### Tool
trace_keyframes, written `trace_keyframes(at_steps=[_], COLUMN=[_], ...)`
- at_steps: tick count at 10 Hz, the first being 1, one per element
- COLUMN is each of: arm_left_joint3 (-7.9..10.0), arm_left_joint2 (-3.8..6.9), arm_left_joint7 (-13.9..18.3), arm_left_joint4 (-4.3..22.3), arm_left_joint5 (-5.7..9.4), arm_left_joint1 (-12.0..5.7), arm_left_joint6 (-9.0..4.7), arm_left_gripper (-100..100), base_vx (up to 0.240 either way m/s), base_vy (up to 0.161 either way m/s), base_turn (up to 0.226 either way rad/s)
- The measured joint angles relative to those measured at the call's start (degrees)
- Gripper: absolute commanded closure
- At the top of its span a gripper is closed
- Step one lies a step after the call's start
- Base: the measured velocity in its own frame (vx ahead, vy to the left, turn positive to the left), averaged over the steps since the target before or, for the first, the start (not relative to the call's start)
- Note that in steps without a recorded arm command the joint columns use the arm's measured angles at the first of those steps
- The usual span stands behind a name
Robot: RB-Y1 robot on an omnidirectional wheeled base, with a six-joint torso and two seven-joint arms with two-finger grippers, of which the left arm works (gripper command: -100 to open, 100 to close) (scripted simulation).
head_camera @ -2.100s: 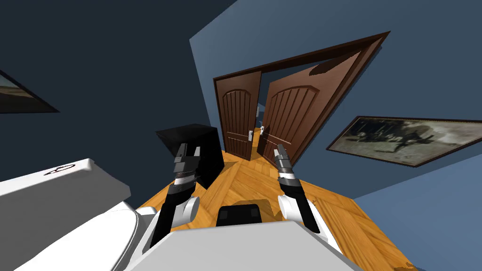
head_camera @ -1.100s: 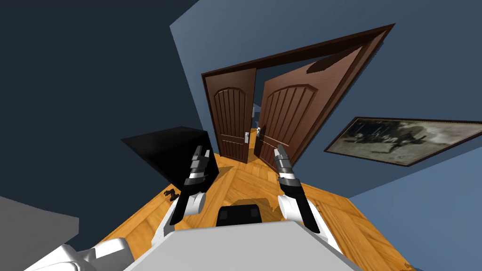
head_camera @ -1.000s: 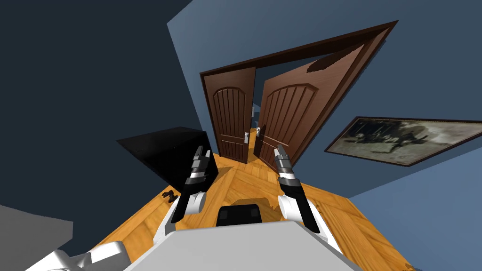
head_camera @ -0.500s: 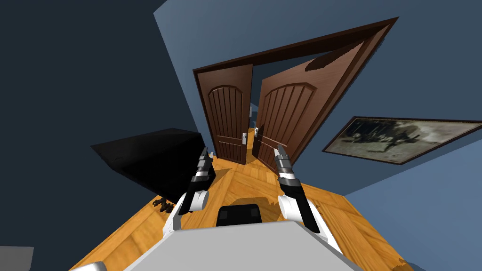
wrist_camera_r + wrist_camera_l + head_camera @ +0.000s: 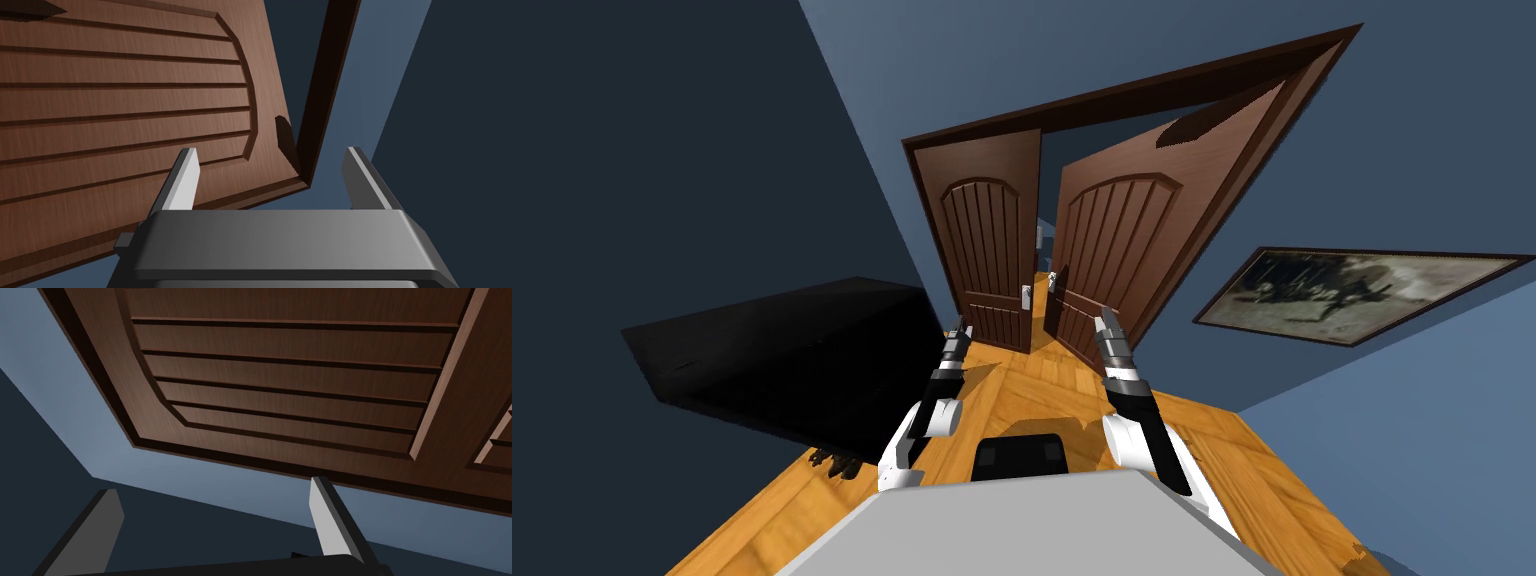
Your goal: Push the door open
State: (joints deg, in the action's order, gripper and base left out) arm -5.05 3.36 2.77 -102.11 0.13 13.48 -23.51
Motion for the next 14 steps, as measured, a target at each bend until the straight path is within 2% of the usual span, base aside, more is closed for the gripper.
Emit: trace_keyframes(at_steps=[2,5,6,8,9,10,11,14], arm_left_joint3=[-0.47,-0.94,-1.26,-1.39,-1.56,-1.68,-1.80,-2.36], arm_left_joint2=[-0.03,0.46,0.40,0.38,0.30,0.02,0.21,-0.14], arm_left_joint7=[-0.69,-1.32,-1.65,-1.98,-2.27,-2.68,-2.86,-3.72], arm_left_joint4=[2.72,6.81,7.30,9.52,10.38,12.02,13.41,17.75], arm_left_joint5=[0.44,1.35,1.55,1.85,2.06,2.24,2.55,3.19], arm_left_joint1=[-1.48,-3.50,-3.84,-4.99,-5.63,-6.77,-7.44,-9.40], arm_left_joint6=[0.70,1.48,2.23,2.34,2.86,3.32,3.52,3.76], arm_left_gripper=[-100,-100,-100,-100,-100,-100,-100,-100], base_vx=[0.100,0.108,0.069,0.067,0.097,0.115,0.106,0.119], base_vy=[-0.030,-0.028,-0.010,-0.008,0.005,-0.003,-0.011,-0.019], base_turn=[-0.076,-0.076,-0.025,-0.066,-0.069,-0.068,-0.079,-0.090])
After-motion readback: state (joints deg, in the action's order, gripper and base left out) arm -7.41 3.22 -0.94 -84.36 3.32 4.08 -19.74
